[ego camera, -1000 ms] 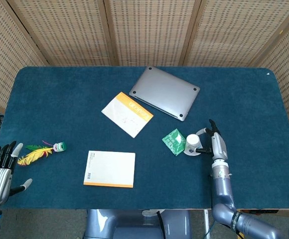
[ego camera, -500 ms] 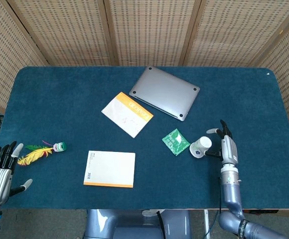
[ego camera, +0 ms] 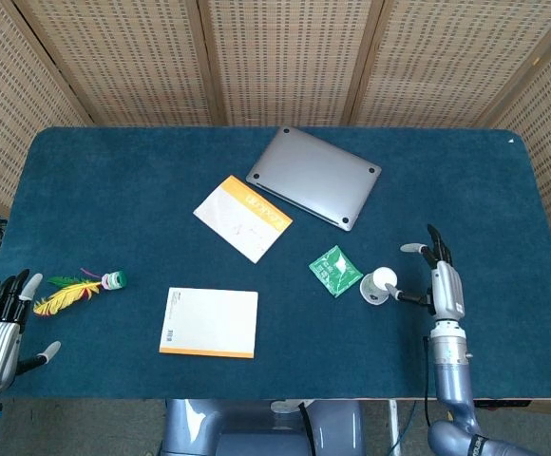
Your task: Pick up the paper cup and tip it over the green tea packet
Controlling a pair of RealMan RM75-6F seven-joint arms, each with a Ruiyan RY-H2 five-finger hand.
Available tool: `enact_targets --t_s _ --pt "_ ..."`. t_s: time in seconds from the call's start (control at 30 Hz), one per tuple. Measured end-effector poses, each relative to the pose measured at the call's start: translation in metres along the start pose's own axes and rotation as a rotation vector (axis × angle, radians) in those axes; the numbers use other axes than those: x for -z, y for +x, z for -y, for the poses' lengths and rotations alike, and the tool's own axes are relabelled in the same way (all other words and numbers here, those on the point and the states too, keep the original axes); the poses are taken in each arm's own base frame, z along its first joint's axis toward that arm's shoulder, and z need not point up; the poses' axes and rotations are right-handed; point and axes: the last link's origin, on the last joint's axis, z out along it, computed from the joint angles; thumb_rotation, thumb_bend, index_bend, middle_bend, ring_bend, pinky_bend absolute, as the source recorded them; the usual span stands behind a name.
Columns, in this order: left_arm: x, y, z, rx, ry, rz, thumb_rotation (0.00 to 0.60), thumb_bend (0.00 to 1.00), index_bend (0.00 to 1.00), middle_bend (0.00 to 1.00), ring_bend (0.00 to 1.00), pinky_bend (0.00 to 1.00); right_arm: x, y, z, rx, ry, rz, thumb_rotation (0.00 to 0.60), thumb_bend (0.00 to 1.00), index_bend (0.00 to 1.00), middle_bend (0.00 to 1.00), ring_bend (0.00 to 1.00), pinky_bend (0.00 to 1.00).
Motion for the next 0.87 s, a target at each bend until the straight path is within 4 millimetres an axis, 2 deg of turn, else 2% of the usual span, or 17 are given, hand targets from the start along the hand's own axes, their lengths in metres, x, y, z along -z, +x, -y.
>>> enact_targets --t_s 0.13,0.37,0.47,0.67,0.87 --pt "0.000 0.000 0.002 0.006 0.005 0.003 0.600 0.15 0.00 0.00 0.00 0.00 0.005 0.008 0.003 0.051 0.026 0.027 0.600 0.23 0.33 0.00 0.00 0.00" --pt "-0.003 -0.002 0.006 0.000 0.022 0.015 0.600 0.15 0.00 0.00 0.00 0.00 0.017 0.029 0.004 0.305 0.103 0.063 0.600 0.20 0.13 0.00 0.00 0.00" --pt "-0.004 -0.003 0.007 -0.005 0.025 0.013 0.600 0.14 0.00 0.00 0.00 0.00 0.025 0.038 0.003 0.436 0.152 0.037 0.600 0.20 0.08 0.00 0.00 0.00" --pt "-0.005 -0.003 0.009 -0.010 0.033 0.005 0.600 0.14 0.00 0.00 0.00 0.00 0.053 0.058 -0.005 0.663 0.244 -0.051 0.600 0.20 0.06 0.00 0.00 0.00" --pt "-0.005 -0.003 0.010 -0.012 0.041 0.005 0.600 0.14 0.00 0.00 0.00 0.00 0.072 0.064 -0.013 0.694 0.248 -0.054 0.600 0.20 0.06 0.00 0.00 0.00"
